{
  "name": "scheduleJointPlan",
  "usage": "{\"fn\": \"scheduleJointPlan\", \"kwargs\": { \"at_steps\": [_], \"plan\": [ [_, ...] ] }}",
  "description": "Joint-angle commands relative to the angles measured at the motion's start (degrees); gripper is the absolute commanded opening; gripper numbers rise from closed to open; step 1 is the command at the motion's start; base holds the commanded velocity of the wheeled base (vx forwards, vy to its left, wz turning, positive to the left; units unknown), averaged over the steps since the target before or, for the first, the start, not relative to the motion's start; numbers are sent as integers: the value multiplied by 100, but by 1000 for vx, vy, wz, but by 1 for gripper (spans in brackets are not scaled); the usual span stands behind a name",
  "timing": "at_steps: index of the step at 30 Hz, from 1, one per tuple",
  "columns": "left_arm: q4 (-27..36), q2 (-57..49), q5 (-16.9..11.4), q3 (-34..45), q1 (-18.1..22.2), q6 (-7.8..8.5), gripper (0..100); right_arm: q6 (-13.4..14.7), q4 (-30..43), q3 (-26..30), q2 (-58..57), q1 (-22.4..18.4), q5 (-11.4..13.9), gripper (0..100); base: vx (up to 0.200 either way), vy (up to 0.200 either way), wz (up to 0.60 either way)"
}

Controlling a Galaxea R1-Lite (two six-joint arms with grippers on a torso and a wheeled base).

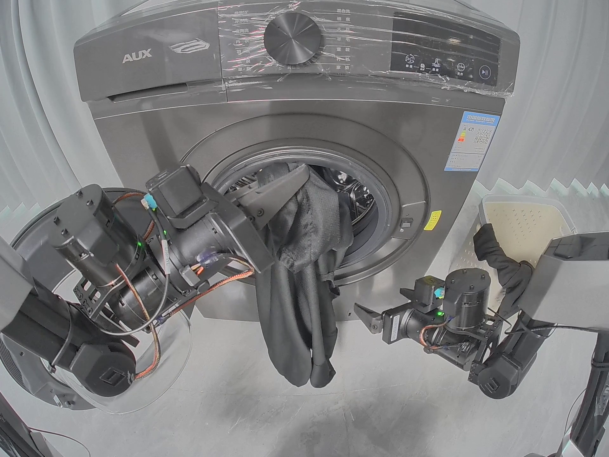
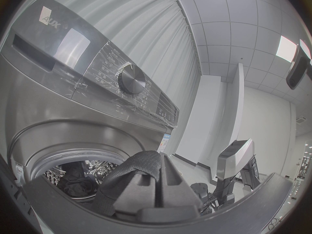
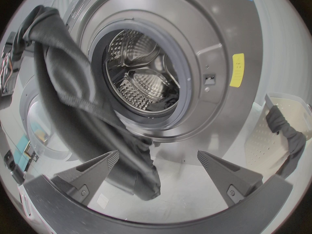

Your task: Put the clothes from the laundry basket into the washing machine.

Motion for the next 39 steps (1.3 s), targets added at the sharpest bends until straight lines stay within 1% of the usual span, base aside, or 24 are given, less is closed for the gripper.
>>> {"fn": "scheduleJointPlan", "kwargs": {
  "at_steps": [1,2,3,8,9,11,14,17,18,19,22,26,28,30,31,32,33,35,36,39],
  "plan": [
    [-13,-41,-2,-4,44,-23,0,-139,-243,-54,649,-31,254,100,0,0,0],
    [-13,-41,-2,-4,44,-23,0,-147,-252,-54,657,-31,263,100,0,0,0],
    [-22,-41,-2,-4,44,-14,0,-200,-401,-80,798,-58,359,100,0,0,0],
    [-30,-41,-2,-4,44,-23,0,-209,-559,-265,1194,-67,518,100,0,0,0],
    [-30,-41,-2,-4,44,-23,0,-209,-559,-265,1194,-67,518,100,0,0,0],
    [-39,-50,-2,-4,35,-14,0,-209,-559,-528,1369,-75,544,100,0,0,0],
    [-48,-50,-2,-4,44,-23,0,-209,-507,-695,1440,-93,544,100,0,0,0],
    [-74,-50,-11,14,44,-23,0,-209,-445,-1065,1598,-190,544,100,0,0,0],
    [-74,-50,-11,14,44,-23,0,-209,-445,-1065,1598,-190,544,100,0,0,0],
    [-74,-50,-11,14,44,-23,0,-209,-392,-1275,1686,-198,553,100,0,0,0],
    [-83,-41,-11,23,44,-32,0,-209,-269,-1530,1826,-207,597,100,0,0,0],
    [-92,-50,-11,49,44,-32,0,-209,-252,-1759,2046,-198,605,100,0,0,0],
    [-92,-50,-11,58,44,-32,0,-209,-313,-1785,2081,-154,632,100,0,0,0],
    [-92,-50,-11,58,52,-32,0,-209,-349,-1759,2081,-111,746,100,0,0,0],
    [-92,-50,-11,58,52,-32,0,-209,-349,-1759,2081,-111,746,100,0,0,0],
    [-92,-50,-11,58,52,-32,0,-200,-401,-1733,2072,-75,843,100,0,0,0],
    [-92,-50,-11,58,52,-32,0,-209,-445,-1706,2081,-31,887,100,0,0,0],
    [-92,-50,-11,58,52,-32,0,-200,-507,-1697,2081,21,931,100,0,0,0],
    [-92,-50,-11,58,70,-32,0,-200,-551,-1689,2090,56,1001,100,0,0,0],
    [-92,-50,-11,67,114,-32,0,-200,-762,-1609,2090,136,1326,100,0,0,0]
  ]
}}
